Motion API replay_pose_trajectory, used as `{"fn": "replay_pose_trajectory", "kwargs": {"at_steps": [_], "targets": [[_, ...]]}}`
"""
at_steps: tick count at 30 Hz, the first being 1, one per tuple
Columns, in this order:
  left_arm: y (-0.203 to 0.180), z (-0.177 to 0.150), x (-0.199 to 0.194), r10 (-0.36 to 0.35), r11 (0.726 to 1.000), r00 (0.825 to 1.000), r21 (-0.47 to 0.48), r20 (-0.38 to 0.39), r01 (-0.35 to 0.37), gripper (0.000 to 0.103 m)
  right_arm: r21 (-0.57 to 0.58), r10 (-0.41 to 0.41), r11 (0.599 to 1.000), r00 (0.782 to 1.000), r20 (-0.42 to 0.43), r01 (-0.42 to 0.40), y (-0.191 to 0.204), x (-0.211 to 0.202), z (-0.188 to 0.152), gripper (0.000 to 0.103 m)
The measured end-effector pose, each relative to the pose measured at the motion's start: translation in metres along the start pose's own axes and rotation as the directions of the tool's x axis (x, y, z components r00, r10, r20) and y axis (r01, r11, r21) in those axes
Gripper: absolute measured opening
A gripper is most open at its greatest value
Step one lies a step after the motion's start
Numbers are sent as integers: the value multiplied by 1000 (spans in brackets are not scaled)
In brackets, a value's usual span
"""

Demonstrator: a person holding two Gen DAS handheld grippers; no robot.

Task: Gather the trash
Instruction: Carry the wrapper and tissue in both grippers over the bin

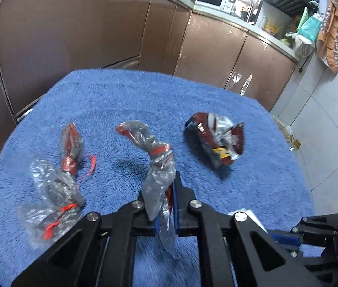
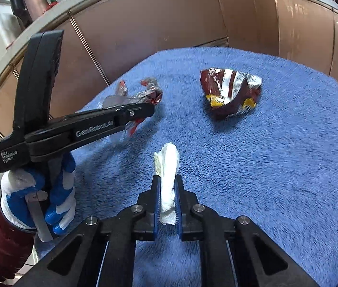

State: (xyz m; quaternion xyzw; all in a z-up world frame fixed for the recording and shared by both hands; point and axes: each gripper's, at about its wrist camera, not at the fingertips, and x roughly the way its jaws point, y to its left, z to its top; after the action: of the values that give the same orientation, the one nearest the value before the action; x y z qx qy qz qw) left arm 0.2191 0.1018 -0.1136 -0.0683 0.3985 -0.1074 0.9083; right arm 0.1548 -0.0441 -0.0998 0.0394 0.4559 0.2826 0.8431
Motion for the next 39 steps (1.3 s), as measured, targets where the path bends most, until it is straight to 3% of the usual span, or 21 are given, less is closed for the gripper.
{"fn": "replay_pose_trajectory", "kwargs": {"at_steps": [9, 18, 29, 39], "targets": [[-16, -4, -82, -14, 999, 995, 39, 95, 11, 7, 18, -59, 998, 989, 132, 57, 8, -75, -16, 10], [-58, -19, -150, -77, 993, 983, 96, 169, 61, 7, 70, -140, 990, 949, 283, 125, 12, -153, -35, 10], [-123, -26, -187, -167, 973, 965, 189, 200, 130, 7, 152, -233, 971, 866, 442, 183, -5, -240, -62, 10], [-194, -30, -148, -233, 933, 969, 297, 76, 201, 7, 315, -431, 897, 772, 467, 310, -57, -285, -95, 10]]}}
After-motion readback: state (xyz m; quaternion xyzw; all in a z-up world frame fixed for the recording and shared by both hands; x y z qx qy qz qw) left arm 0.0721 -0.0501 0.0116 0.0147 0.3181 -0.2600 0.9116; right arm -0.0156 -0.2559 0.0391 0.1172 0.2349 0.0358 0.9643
